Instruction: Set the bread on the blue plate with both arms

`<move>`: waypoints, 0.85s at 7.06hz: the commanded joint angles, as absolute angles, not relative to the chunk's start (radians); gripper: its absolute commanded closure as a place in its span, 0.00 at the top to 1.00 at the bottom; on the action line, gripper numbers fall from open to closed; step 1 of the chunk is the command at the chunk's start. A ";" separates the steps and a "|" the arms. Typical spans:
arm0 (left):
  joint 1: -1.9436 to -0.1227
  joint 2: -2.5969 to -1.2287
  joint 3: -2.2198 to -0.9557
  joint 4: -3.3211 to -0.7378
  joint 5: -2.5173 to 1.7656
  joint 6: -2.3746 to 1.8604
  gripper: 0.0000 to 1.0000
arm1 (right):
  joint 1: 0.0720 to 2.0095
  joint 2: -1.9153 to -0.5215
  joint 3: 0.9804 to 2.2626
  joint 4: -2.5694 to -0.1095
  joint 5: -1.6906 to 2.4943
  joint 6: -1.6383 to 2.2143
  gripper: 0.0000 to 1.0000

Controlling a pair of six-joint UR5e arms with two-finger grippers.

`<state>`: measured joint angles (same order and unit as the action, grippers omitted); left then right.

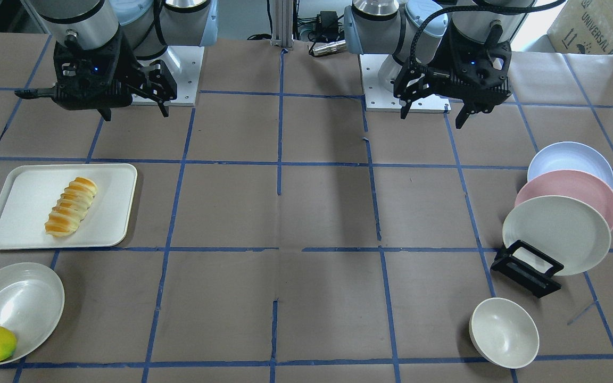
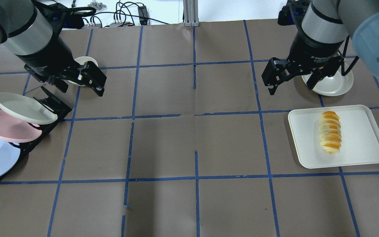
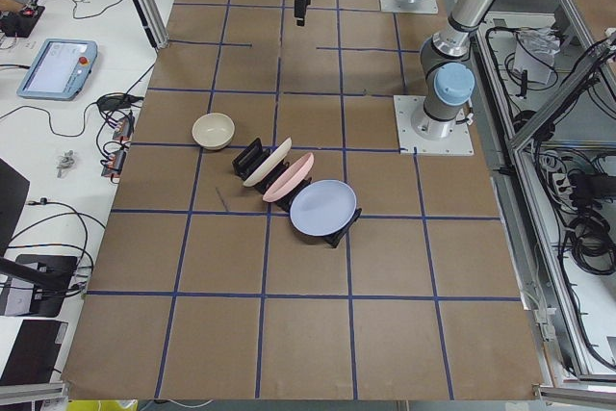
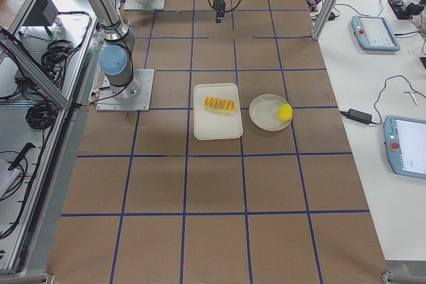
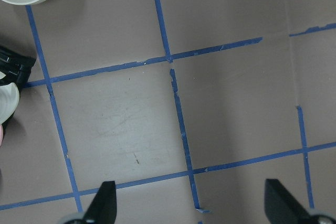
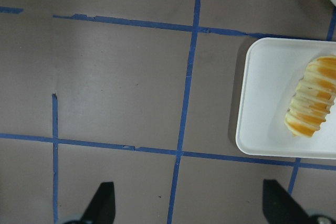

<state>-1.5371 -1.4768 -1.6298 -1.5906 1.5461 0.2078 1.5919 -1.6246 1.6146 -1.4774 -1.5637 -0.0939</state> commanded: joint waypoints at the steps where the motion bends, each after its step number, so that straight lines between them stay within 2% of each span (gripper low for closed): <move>1: -1.537 -1.470 -1.620 -1.589 1.546 0.186 1.00 | 1.592 -1.649 1.614 -1.462 -1.572 -0.092 1.00; 6: -1.522 -1.459 -1.629 -1.592 1.604 0.190 1.00 | 1.591 -1.651 1.611 -1.476 -1.575 -0.089 1.00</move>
<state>-1.5294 -1.4592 -1.6350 -1.5831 1.5789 0.1947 1.5921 -1.6503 1.6108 -1.4697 -1.5764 -0.0906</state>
